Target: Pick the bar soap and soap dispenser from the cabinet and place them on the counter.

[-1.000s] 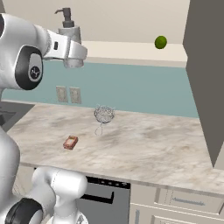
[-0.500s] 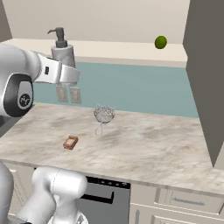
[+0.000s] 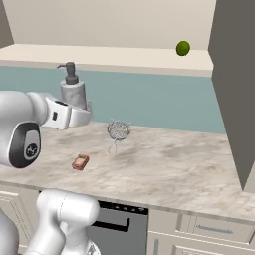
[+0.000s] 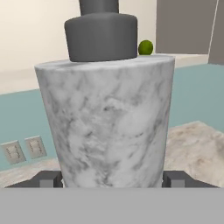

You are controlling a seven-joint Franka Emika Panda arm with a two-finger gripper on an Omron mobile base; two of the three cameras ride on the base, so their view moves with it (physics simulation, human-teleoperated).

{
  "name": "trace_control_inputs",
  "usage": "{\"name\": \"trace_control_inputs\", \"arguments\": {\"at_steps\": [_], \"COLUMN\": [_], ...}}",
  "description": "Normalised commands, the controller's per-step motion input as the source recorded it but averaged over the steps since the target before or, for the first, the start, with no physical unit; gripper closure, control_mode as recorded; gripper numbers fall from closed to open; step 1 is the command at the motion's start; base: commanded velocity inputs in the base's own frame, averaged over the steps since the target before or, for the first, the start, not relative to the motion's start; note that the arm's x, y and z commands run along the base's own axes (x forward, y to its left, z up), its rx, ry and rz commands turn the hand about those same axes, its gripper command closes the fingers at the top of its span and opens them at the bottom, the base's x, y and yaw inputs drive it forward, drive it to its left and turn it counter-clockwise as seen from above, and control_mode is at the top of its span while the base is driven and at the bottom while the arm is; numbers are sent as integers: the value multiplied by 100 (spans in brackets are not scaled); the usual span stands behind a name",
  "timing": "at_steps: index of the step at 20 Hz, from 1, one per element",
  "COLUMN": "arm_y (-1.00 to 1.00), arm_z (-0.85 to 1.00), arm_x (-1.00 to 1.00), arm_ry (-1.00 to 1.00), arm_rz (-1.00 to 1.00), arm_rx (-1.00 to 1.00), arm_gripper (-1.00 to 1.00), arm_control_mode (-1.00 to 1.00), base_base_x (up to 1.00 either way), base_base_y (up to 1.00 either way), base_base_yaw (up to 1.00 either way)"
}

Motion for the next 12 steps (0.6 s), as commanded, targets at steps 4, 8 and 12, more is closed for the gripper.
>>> {"name": "trace_control_inputs", "arguments": {"at_steps": [4,8,12], "arm_y": [0,0,1], "arm_z": [-62,-62,-62], "arm_x": [-13,-9,0], "arm_ry": [-1,-4,-4], "arm_rz": [-1,-2,-3], "arm_rx": [0,0,0], "arm_gripper": [100,100,100], "arm_control_mode": [-100,-100,-100], "base_base_x": [0,0,0], "base_base_y": [0,0,0], "base_base_yaw": [0,0,0]}}
